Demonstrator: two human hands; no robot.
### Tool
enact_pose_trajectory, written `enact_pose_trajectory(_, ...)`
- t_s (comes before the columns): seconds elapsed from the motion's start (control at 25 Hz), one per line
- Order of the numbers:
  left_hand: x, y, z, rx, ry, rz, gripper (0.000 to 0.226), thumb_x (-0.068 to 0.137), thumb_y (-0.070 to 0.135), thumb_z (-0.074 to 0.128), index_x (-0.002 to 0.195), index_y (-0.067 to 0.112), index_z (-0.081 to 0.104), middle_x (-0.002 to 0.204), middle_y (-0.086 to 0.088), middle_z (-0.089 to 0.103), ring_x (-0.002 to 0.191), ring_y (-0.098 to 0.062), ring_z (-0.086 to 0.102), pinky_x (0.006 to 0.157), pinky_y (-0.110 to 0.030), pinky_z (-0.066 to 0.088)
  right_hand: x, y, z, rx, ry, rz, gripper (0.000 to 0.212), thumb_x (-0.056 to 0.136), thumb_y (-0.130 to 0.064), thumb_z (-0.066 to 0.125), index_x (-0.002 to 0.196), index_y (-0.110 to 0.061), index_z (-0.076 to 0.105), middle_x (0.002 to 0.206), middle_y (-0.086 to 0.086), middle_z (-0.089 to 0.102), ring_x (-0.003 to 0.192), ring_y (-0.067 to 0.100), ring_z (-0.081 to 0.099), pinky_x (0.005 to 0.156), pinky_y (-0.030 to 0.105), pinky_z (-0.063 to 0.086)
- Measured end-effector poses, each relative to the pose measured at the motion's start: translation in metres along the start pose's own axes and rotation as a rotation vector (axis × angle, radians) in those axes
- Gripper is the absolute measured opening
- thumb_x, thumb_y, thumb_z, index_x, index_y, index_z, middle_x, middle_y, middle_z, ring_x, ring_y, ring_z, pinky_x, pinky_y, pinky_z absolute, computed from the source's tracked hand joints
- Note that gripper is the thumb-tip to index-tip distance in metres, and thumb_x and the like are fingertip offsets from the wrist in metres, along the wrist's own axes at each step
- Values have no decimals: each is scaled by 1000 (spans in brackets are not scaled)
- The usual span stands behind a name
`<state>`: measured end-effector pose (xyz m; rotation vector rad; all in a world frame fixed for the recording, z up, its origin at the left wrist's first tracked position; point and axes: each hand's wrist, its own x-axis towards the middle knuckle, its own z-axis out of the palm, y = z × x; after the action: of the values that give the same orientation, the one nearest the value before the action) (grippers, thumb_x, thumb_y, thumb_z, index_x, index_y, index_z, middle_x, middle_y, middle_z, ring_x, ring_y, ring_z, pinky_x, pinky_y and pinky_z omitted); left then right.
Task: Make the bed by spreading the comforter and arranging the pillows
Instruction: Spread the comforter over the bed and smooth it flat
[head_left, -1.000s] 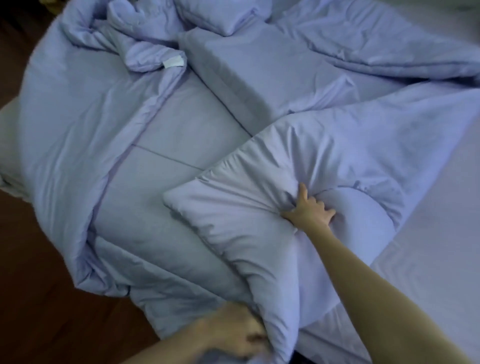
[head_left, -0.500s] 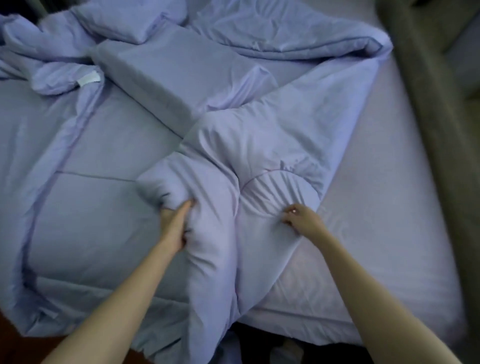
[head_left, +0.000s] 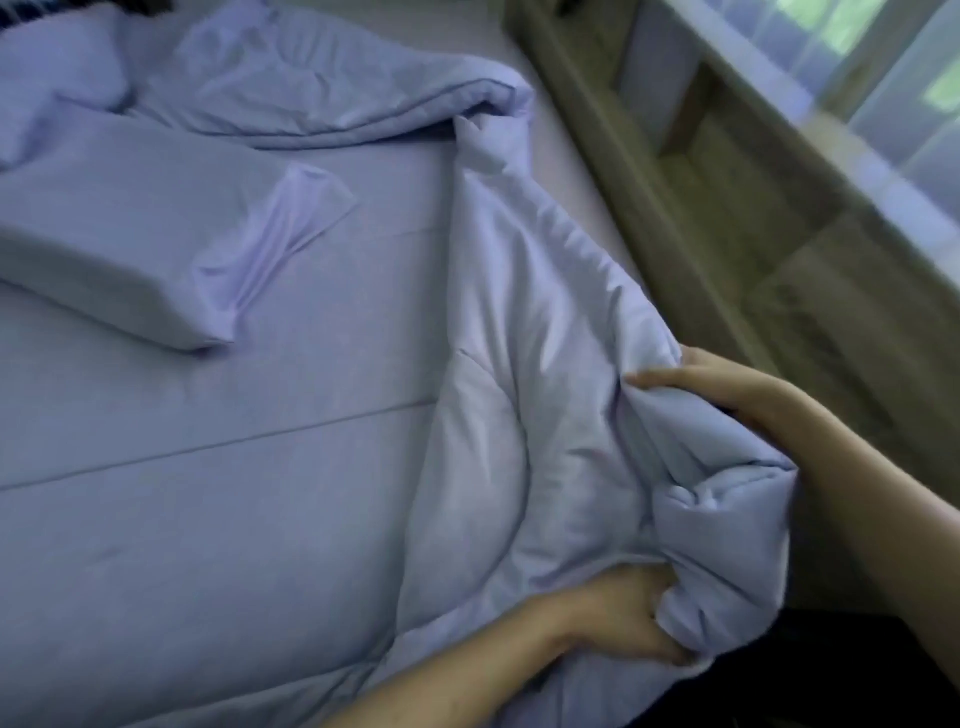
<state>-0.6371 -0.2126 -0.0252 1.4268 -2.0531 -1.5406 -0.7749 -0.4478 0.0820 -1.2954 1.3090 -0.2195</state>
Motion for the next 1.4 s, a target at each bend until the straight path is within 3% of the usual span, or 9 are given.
enact_pose_trajectory(0.2,38,56,2,-34,-334,276,32,87,48,72,115,34,65,106,17,69,89,3,62,81,-17,52,-75,55,-92,-498,677,71,31,69,-20,68,98,-17,58,98,17,67,89,38,62,72,42,49)
enact_pose_trajectory(0.36,42,-16,-40,-177,425,131,21,98,29,59,114,26,71,106,16,75,99,-10,72,88,-28,55,-89,138,-67,-672,711,259,38,88,-14,60,122,-16,42,119,28,55,99,50,60,80,51,51)
enact_pose_trajectory(0.48,32,-111,-81,337,776,-244,54,92,28,61,145,19,54,144,-12,59,129,-35,58,106,-47,46,-74,177,-32,-638,786,173,56,98,-37,58,146,-14,40,129,27,50,107,51,57,81,54,50)
enact_pose_trajectory(0.56,17,-158,-89,546,605,-480,73,95,49,56,159,24,32,166,-14,30,150,-39,32,115,-63,26,-54,196,-16,-661,716,51,56,93,-31,63,144,-14,48,133,25,52,112,51,58,81,55,51)
enact_pose_trajectory(0.72,-6,-168,-77,559,428,-512,79,96,64,48,162,39,14,173,-2,0,158,-37,1,118,-67,6,-6,257,9,-802,286,100,79,91,-37,65,162,-34,32,171,8,30,153,42,32,108,64,42)
enact_pose_trajectory(0.84,-14,-164,-78,568,338,-569,83,93,69,47,161,45,5,173,1,-6,158,-36,-1,119,-66,11,13,281,9,-518,300,279,88,91,-41,58,166,-12,22,168,22,31,149,47,36,118,58,34)
enact_pose_trajectory(1.04,-45,-174,-93,525,148,-566,83,93,60,53,161,46,8,173,1,6,157,-30,18,124,-47,24,21,205,15,-361,499,436,64,91,-25,51,149,0,41,146,27,53,131,46,55,103,53,49)
enact_pose_trajectory(1.2,-86,-149,-129,464,348,-617,68,93,56,50,156,38,34,161,7,43,142,-22,48,112,-40,41,44,105,75,-461,315,84,52,90,-30,53,138,-12,60,135,21,64,123,40,61,101,48,50)
enact_pose_trajectory(1.4,-189,-73,-206,219,832,-603,33,92,51,56,121,43,68,119,17,72,108,-12,69,91,-31,51,59,-58,207,-425,58,-469,29,91,-25,62,114,-29,79,113,-5,79,112,22,72,97,33,51)
